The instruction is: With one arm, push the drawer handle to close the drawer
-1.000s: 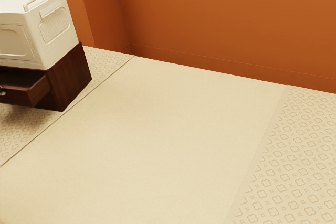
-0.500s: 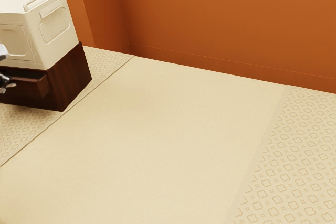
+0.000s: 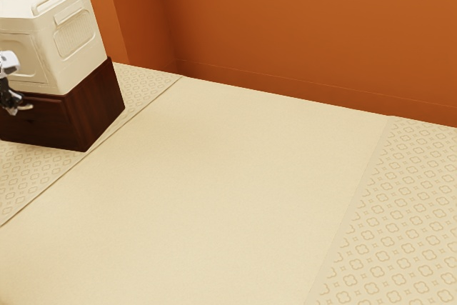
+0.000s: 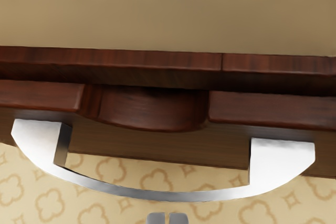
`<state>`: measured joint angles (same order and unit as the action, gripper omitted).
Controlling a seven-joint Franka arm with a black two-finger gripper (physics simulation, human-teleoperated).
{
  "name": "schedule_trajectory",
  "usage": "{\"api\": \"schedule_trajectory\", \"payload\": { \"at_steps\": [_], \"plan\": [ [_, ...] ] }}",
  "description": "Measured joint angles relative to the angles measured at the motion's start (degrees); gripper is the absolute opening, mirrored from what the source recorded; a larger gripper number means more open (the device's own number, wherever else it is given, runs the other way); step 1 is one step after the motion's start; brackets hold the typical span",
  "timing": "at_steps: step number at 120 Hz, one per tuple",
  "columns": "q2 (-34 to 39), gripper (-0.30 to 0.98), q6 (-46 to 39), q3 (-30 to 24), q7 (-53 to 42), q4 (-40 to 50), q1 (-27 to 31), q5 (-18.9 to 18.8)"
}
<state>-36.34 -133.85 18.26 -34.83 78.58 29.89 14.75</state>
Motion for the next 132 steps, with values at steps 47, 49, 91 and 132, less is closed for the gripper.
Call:
{"api": "schedule_trajectory", "payload": {
  "at_steps": [47,49,91,132],
  "plan": [
    [6.8,-0.1,1.14,0.06,-0.45,7.64,-0.89,-0.59],
    [8.95,-0.1,1.21,0.17,-0.45,10.16,-1.28,-0.91],
    [36.01,0.47,8.78,14.88,1.49,32.19,-26.86,-9.96],
    [46.65,0.64,21.71,8.13,9.14,32.71,-30.86,-22.06]
  ]
}}
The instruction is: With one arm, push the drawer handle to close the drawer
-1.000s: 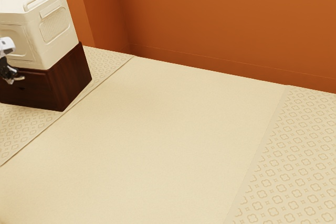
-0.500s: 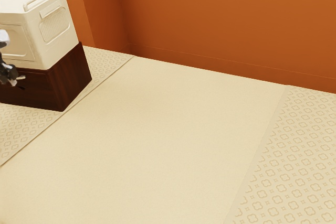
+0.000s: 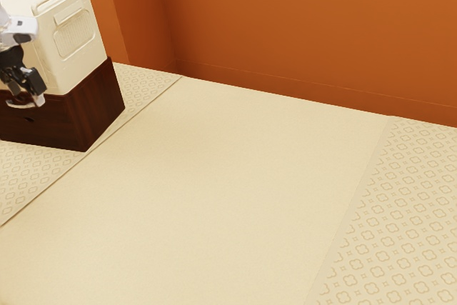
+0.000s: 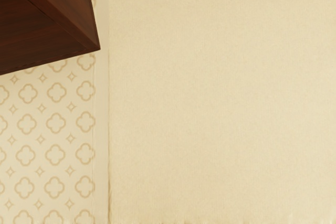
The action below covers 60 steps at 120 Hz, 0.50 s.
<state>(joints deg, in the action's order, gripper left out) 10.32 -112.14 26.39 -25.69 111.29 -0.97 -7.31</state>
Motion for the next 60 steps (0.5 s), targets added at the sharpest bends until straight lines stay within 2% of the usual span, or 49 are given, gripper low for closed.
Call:
{"api": "schedule_trajectory", "payload": {
  "at_steps": [16,43,60],
  "plan": [
    [1.97,0.66,3.22,-5.54,2.68,-1.34,-0.33,-1.48],
    [2.48,0.68,10.68,-13.08,6.97,-2.83,-0.39,-1.79],
    [2.45,0.68,13.2,-14.98,9.01,-2.45,-0.98,-1.97]
  ]
}}
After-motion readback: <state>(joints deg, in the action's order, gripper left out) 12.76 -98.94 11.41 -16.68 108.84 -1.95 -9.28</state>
